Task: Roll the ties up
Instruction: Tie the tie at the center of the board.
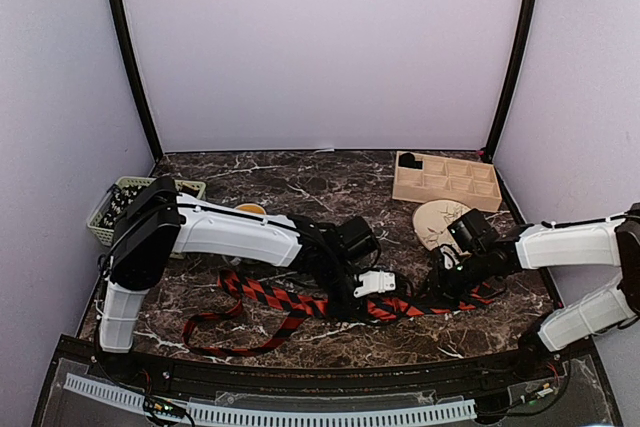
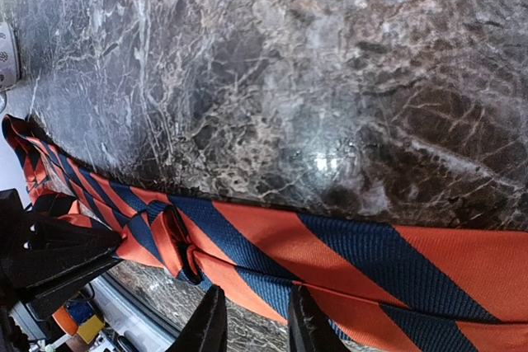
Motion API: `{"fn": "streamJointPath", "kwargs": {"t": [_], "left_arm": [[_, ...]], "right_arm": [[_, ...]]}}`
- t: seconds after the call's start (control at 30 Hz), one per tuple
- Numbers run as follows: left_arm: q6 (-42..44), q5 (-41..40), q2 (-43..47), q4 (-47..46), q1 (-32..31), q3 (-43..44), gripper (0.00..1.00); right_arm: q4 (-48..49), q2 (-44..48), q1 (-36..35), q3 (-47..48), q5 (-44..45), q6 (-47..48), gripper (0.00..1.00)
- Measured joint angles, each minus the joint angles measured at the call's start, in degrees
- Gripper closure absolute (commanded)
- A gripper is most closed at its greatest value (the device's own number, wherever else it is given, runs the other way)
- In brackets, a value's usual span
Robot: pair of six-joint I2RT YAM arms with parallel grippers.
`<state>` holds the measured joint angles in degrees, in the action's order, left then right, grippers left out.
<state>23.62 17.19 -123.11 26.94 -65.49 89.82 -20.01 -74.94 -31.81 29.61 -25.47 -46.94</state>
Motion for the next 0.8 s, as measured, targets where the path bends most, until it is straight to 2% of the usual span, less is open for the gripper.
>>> {"fn": "streamJointPath", "kwargs": {"t": [0.37,0.8], "left_arm": [[-0.6,-0.7,-3.8,-0.2,0.0,5.7,0.97],[-2.4,-0.1,-6.6,-3.1,0.0,7.7,0.95]], "right_arm": [[0.0,-0.5,0.0,0.0,0.0,0.7,0.76],[-0.2,-0.4,0.0,0.4,-0.1,1.5,0.73]]}}
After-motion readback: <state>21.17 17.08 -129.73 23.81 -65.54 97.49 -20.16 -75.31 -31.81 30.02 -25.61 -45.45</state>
